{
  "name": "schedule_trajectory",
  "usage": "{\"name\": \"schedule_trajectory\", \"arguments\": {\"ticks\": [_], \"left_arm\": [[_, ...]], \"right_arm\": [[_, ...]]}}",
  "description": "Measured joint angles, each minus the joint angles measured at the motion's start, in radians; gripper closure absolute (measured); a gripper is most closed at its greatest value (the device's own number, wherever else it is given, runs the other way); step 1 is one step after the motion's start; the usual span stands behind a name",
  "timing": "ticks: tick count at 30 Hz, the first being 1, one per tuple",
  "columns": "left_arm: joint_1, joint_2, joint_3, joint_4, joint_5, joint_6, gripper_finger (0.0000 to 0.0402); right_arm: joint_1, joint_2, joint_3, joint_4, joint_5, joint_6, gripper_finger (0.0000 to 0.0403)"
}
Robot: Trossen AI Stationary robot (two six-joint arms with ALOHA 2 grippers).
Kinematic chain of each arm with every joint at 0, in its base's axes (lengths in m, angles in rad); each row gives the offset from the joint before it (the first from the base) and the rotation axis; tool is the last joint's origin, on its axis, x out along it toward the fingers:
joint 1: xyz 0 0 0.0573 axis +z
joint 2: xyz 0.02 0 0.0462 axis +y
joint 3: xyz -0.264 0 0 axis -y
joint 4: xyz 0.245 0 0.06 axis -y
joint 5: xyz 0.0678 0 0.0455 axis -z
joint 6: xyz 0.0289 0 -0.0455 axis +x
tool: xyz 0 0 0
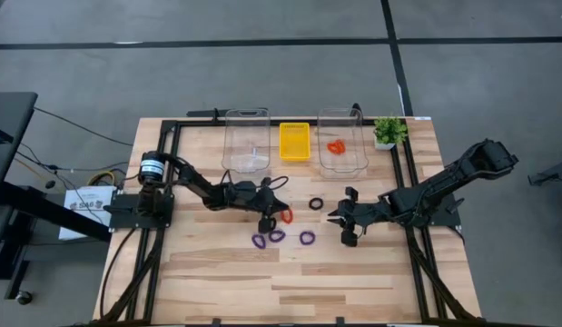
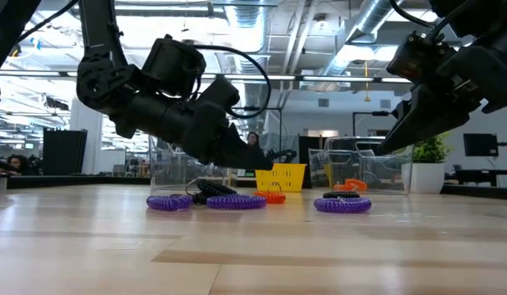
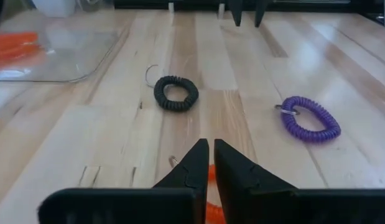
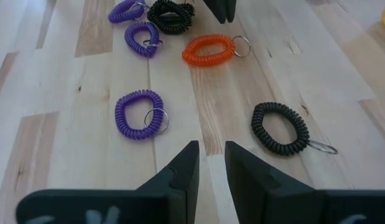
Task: Sort spring keychains
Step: Put the orange spring keychain into the right transparent bin
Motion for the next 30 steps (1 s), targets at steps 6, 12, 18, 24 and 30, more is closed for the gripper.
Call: {"name": "schedule_trajectory", "arguments": {"ticks": [6,12,18,24,30], "left_arm": [[0.009,0.000,0.000,-0.006,0.000,-0.036,0.0364],[0.009,0.000,0.000,-0.007,0.001,-0.078,0.0341],[0.009,0.000,0.000,-0.008,0.001,-0.107,0.0320],[0.009,0.000,0.000,-0.008,-0.016,-0.126,0.0315],[0.009,0.000,0.000,-0.009,-0.036,-0.145,0.0315]], "right_arm": [[0.000,0.000,0.000,0.000,0.000,0.000,0.0333],[0.000,0.000,0.000,0.000,0.001,0.000,0.0333],[0.000,0.000,0.000,0.001,0.001,0.000,0.0333],[0.000,0.000,0.000,0.001,0.001,0.000,0.0333],[0.000,0.000,0.000,0.001,0.004,-0.002,0.0333]]}}
